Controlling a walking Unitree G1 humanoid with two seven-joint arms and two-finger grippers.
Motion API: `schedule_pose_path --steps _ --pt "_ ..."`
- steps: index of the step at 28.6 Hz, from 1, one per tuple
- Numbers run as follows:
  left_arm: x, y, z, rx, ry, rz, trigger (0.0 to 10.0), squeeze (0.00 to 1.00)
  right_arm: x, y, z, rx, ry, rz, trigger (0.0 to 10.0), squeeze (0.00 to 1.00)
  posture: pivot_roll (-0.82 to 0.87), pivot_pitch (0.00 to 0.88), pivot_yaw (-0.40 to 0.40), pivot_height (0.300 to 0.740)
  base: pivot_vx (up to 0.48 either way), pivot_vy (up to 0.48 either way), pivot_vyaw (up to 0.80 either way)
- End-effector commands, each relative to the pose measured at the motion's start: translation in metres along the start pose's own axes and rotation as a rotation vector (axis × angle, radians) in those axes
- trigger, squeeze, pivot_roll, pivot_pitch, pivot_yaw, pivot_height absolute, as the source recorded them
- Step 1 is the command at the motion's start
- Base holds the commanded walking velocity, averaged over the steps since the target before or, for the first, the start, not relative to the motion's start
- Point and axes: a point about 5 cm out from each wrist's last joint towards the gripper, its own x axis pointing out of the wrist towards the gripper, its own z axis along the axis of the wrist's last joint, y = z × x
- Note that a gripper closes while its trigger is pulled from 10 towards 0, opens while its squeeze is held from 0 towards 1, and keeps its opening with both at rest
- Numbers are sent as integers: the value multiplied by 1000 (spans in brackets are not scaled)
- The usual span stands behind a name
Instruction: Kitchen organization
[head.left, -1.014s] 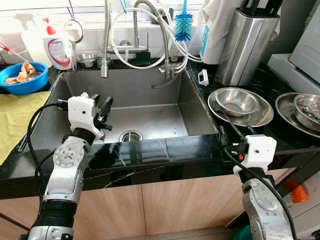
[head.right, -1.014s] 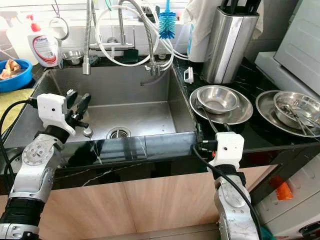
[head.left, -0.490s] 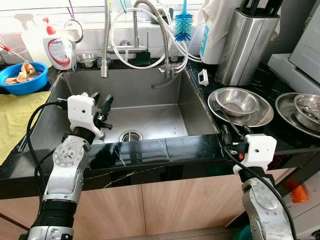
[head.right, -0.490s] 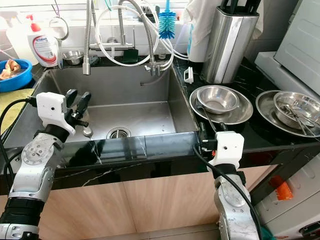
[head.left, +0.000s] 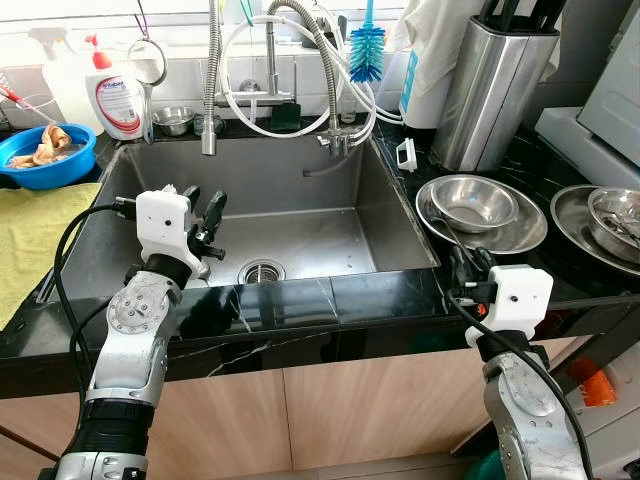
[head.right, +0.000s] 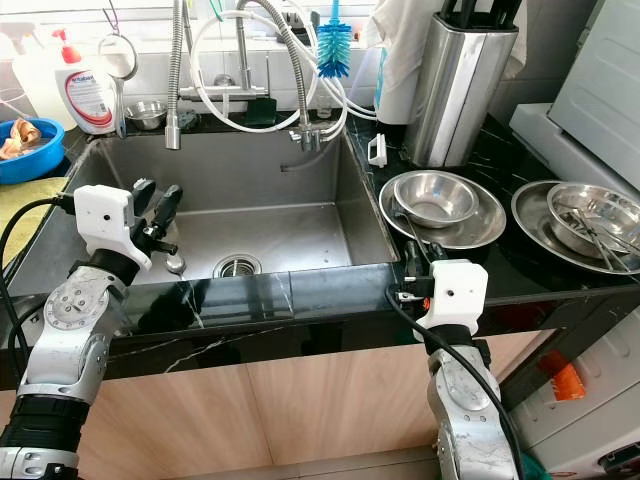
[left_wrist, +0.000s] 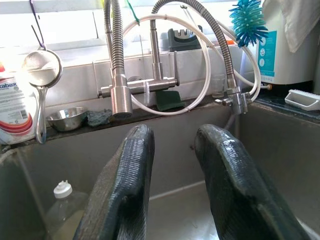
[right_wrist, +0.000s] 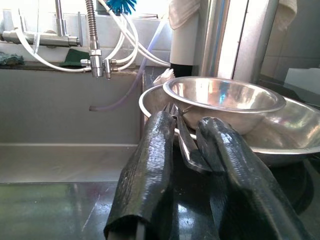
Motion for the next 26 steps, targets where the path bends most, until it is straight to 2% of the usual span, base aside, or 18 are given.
schedule_pose_path --steps 1,6,7,8,9,10,14,20,26 --pt "3 -4 4 17 -12 -11 10000 0 3 -1 1 1 -8 0 0 0 -33 0 -10 740 0 0 0" --pt "3 -4 4 18 -15 -9 10000 0 4 0 2 1 -10 5 0 0 -31 0 -11 740 0 0 0" --pt "3 -4 4 18 -16 -8 10000 0 4 1 2 -2 -9 6 1725 0 -29 0 -12 740 0 0 0" --pt "3 -4 4 18 -16 -7 10000 0 4 1 2 -3 -8 6 8745 0 -29 0 -12 740 0 0 0" --pt "3 -4 4 18 -16 -7 10000 0 4 1 2 -5 -8 6 8745 0 -29 0 -12 740 0 0 0" --pt "4 -4 5 17 -18 -7 10000 0 5 2 2 -6 -8 10 10000 0 -29 0 -12 740 0 0 0" --pt "4 -4 5 15 -22 -7 10000 0 6 2 6 -2 -23 17 10000 0 -30 0 -15 740 0 0 0" --pt "5 -4 6 19 -24 -4 10000 0 10 8 26 69 -107 35 10000 0 -32 0 -14 740 0 0 0" --pt "5 -4 6 19 -25 -3 10000 0 12 10 29 84 -118 43 10000 0 -32 0 -15 740 0 0 0"
